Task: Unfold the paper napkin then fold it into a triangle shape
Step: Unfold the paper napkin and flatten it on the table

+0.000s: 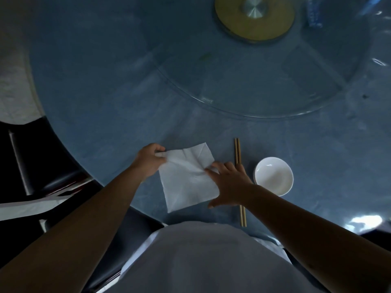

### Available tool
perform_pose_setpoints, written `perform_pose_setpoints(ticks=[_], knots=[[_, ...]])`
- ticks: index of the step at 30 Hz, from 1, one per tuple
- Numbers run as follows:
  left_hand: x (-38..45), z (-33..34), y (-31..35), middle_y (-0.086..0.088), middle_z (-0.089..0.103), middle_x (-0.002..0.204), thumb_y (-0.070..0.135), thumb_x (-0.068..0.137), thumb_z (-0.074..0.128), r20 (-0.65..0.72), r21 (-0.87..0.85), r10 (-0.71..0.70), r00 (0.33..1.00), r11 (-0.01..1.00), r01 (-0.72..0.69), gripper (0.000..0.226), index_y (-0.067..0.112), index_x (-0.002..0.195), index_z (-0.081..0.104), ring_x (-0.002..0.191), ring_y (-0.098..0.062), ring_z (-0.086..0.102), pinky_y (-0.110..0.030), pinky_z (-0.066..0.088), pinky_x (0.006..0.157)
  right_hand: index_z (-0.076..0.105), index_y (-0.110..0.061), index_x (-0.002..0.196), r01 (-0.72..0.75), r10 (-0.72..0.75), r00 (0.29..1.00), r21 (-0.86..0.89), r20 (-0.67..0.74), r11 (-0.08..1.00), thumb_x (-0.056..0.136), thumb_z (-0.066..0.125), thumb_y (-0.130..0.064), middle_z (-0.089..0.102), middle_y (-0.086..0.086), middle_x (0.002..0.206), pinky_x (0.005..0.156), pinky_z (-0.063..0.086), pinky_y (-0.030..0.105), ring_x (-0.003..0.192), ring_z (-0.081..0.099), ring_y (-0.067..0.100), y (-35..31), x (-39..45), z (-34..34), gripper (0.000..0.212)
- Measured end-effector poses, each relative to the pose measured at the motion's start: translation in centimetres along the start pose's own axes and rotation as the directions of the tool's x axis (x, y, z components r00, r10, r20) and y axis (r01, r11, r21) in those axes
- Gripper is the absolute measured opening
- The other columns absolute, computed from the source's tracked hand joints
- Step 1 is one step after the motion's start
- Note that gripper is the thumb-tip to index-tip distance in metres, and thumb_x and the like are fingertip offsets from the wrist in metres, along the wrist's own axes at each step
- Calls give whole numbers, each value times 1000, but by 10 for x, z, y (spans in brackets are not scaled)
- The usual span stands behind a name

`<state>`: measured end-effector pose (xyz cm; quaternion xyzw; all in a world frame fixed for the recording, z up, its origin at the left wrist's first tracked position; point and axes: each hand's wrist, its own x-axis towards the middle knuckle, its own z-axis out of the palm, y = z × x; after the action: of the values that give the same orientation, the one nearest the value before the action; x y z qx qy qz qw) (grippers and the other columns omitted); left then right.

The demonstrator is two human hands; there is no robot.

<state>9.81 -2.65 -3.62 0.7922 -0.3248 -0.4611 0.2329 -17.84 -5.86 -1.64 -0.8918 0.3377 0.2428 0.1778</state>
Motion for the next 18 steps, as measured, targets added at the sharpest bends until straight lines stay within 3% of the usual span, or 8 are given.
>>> perform_pose_setpoints(ticks=[3,7,12,15,18], knots=[[1,-2,-4,-5,66,102,14,80,68,6,124,41,999,991,-42,27,19,106,64,89,-21,63,-26,49,65,30,-29,142,13,-13,1000,-13,-27,1000,66,46,-84,36,3,146,103,26,52,127,36,29,0,3,-6,95],[0,-2,-5,-3,67,100,17,82,65,6,186,48,999,981,-48,24,22,105,66,86,-18,63,-24,48,65,51,-23,122,-46,55,994,91,-96,995,79,40,-70,59,6,121,95,34,48,113,50,28,6,25,-29,65],[-3,-5,-1,-1,66,94,23,81,65,18,237,62,998,969,-64,17,28,96,65,82,-19,63,-28,53,65,46,-17,121,-153,187,974,239,-128,959,84,57,-44,54,12,121,85,44,45,113,53,35,17,64,-52,47],[-2,-4,0,1,66,87,22,82,62,20,281,91,996,955,-93,12,29,91,66,79,-18,63,-23,44,60,43,-19,130,-163,196,976,282,-93,945,85,60,-38,49,14,126,86,45,44,115,52,37,20,83,-55,51],[-3,-3,-1,3,64,86,21,83,62,7,283,109,994,953,-106,14,26,94,68,77,-16,60,-21,42,58,48,-20,124,-147,180,979,281,-98,949,85,63,-33,48,13,126,86,45,42,114,52,35,22,93,-56,44]])
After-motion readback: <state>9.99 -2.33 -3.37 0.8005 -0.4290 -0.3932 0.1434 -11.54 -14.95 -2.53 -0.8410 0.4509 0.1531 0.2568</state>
